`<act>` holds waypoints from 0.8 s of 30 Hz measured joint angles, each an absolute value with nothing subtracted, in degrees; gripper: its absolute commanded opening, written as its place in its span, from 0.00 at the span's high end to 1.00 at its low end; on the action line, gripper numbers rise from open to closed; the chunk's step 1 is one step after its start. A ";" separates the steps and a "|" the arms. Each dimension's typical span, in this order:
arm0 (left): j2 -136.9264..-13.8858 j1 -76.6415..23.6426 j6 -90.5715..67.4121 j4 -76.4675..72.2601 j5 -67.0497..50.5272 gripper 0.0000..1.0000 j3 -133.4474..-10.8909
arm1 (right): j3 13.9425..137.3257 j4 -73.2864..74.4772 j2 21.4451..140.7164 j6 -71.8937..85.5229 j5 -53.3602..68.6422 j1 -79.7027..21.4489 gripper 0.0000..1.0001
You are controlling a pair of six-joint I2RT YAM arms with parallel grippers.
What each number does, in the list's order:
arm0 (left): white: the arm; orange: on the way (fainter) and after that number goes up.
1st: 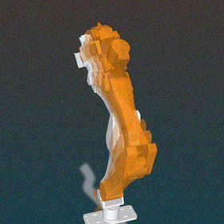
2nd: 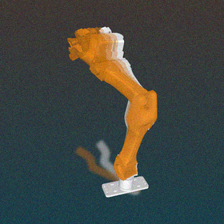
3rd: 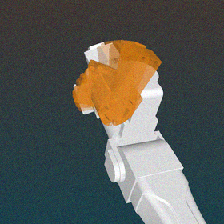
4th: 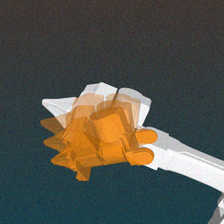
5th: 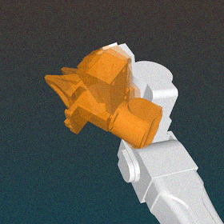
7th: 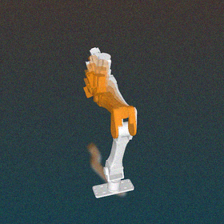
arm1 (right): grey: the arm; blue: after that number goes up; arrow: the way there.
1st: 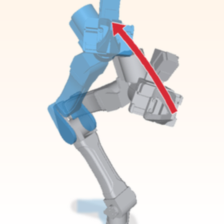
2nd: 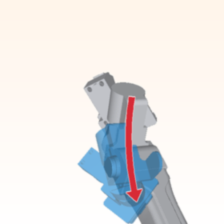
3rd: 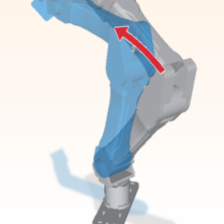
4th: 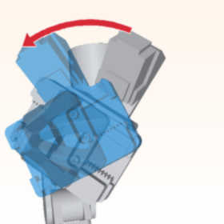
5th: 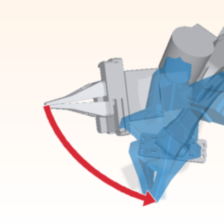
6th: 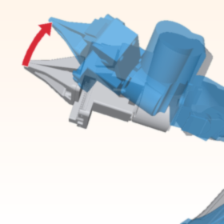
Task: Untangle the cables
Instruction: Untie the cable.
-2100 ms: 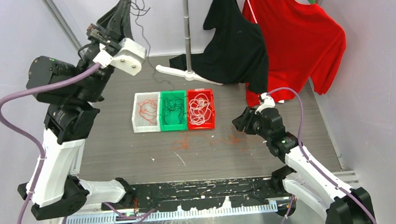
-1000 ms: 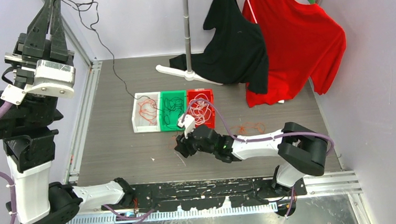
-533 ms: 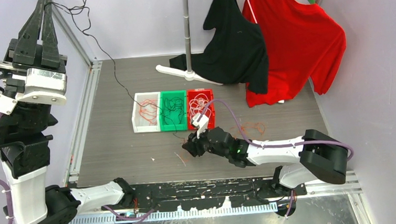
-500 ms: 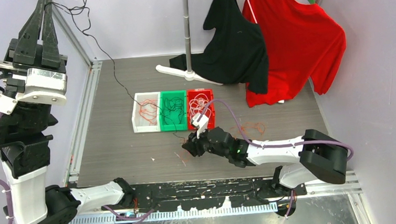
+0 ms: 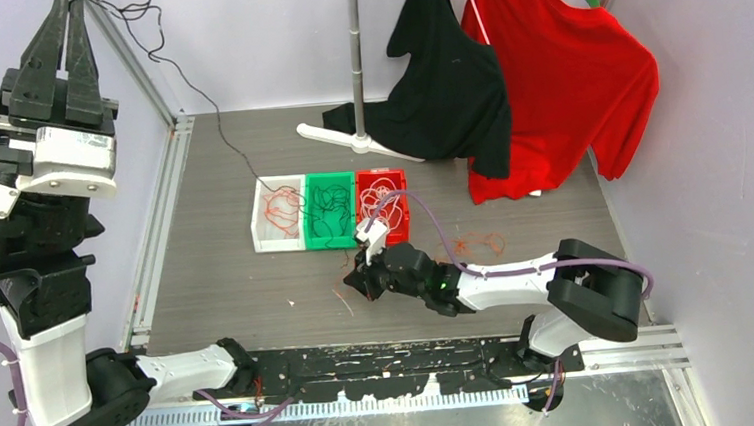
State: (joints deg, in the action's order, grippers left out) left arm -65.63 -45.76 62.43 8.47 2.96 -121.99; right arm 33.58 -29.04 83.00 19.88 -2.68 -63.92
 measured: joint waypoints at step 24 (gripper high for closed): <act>-71.96 -45.76 70.61 3.86 1.48 1.00 -142.56 | 17.56 -24.25 72.77 32.64 -23.83 -63.92 0.90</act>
